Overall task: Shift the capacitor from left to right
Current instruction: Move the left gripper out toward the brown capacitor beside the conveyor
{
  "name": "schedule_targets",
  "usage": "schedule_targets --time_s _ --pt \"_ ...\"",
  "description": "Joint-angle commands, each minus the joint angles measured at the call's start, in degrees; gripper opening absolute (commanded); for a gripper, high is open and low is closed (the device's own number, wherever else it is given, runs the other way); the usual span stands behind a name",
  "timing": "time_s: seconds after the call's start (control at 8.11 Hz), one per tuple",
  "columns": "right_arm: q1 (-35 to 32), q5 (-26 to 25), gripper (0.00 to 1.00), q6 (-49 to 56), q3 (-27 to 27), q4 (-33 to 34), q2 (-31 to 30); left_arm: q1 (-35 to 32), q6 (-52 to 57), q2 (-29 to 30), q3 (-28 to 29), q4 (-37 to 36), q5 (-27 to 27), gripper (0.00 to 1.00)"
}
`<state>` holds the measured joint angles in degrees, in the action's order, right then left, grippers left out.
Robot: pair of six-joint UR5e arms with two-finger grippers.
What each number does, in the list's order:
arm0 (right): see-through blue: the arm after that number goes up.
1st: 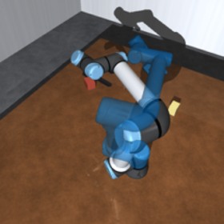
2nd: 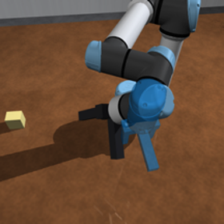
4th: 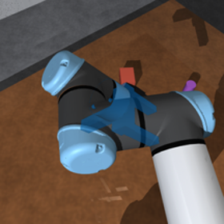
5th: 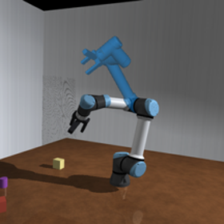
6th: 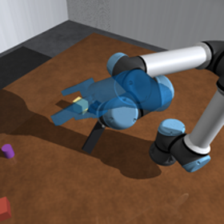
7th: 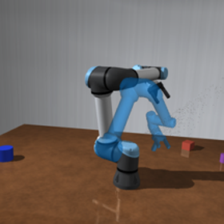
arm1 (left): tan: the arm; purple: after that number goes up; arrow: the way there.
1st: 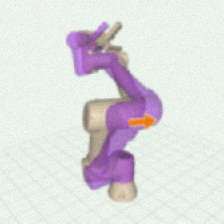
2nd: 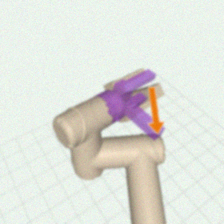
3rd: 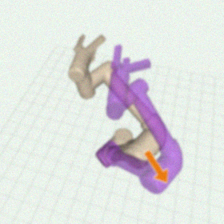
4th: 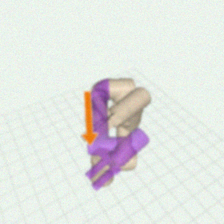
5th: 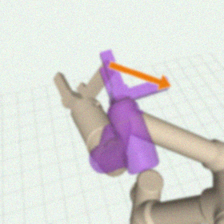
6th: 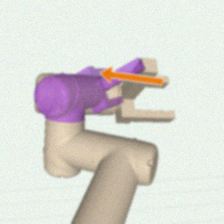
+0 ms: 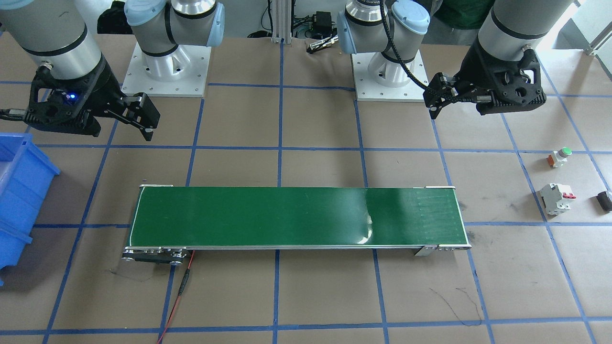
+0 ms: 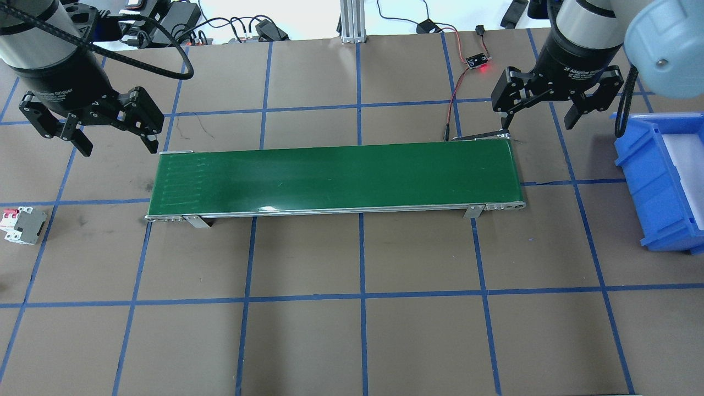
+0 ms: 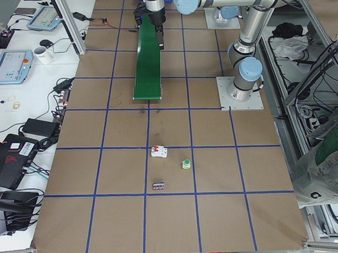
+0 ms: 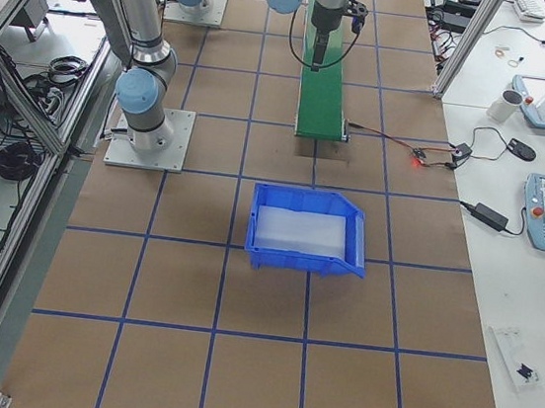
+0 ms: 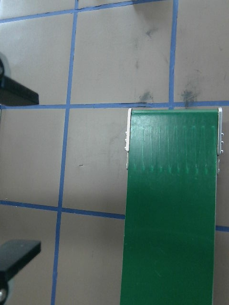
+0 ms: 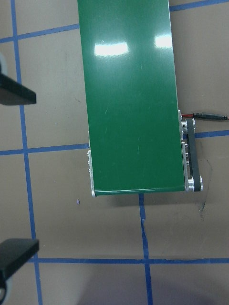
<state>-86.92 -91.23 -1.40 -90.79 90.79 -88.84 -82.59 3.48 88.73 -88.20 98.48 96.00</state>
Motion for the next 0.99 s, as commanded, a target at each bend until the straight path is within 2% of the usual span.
schedule_targets --time_s 0.0,0.12,0.25,0.49,0.62,0.74,0.86 --pt "0.00 -0.09 1.00 0.08 0.08 0.00 0.07 0.06 0.56 0.74 0.05 -0.22 0.15 1.00" --pt "0.00 -0.09 1.00 0.08 0.08 0.00 0.07 0.06 1.09 0.83 0.05 -0.39 0.33 1.00" --pt "0.09 -0.09 1.00 0.08 0.08 0.00 0.07 0.24 2.48 0.92 0.22 -1.01 2.68 1.00" --pt "0.09 -0.09 1.00 0.17 0.08 0.00 0.07 0.59 2.41 0.92 0.57 -2.94 2.71 1.00" --pt "0.09 -0.09 1.00 0.17 0.08 0.09 0.07 3.46 2.84 1.09 0.05 -4.60 2.88 1.00" --pt "0.09 -0.09 1.00 0.17 0.00 0.18 0.07 9.75 5.37 1.27 0.14 -6.88 3.23 1.00" --pt "0.09 -0.09 1.00 0.17 0.00 0.18 0.07 15.99 12.27 1.53 0.31 -10.47 3.06 1.00"
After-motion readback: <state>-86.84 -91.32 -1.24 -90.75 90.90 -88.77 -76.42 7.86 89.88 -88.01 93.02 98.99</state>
